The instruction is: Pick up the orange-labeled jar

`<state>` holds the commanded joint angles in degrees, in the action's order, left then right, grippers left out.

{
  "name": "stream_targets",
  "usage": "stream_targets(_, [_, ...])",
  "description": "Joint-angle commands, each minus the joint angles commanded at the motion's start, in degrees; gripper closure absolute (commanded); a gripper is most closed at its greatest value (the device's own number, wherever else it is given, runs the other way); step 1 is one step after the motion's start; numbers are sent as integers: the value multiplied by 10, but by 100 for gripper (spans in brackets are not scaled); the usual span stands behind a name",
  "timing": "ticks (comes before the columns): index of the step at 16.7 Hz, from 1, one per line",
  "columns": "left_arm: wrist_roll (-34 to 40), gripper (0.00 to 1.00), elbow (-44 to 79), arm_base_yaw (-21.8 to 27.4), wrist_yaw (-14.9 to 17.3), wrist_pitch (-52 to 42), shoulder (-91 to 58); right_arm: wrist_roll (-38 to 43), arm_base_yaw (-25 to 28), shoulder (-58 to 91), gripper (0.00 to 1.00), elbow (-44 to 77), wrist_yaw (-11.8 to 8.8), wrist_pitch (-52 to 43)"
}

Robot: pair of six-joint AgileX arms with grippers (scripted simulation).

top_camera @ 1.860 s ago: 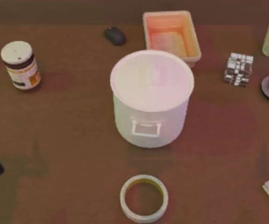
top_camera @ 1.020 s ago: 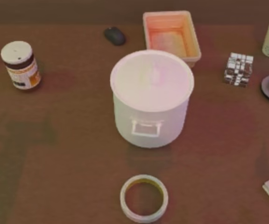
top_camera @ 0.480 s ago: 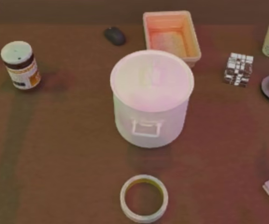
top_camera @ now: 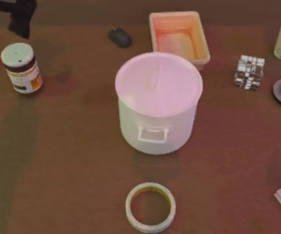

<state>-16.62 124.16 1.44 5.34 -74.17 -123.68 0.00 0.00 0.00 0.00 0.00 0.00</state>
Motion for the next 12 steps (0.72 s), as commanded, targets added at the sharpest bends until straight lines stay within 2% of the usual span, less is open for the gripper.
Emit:
stream_targets(7, [-28,0,304,-11,-18,-142,-272,0,0,0,0,0,0,0])
stream_targets(12, [-36,0,415,-16,-27,-175,-349,0,0,0,0,0,0,0])
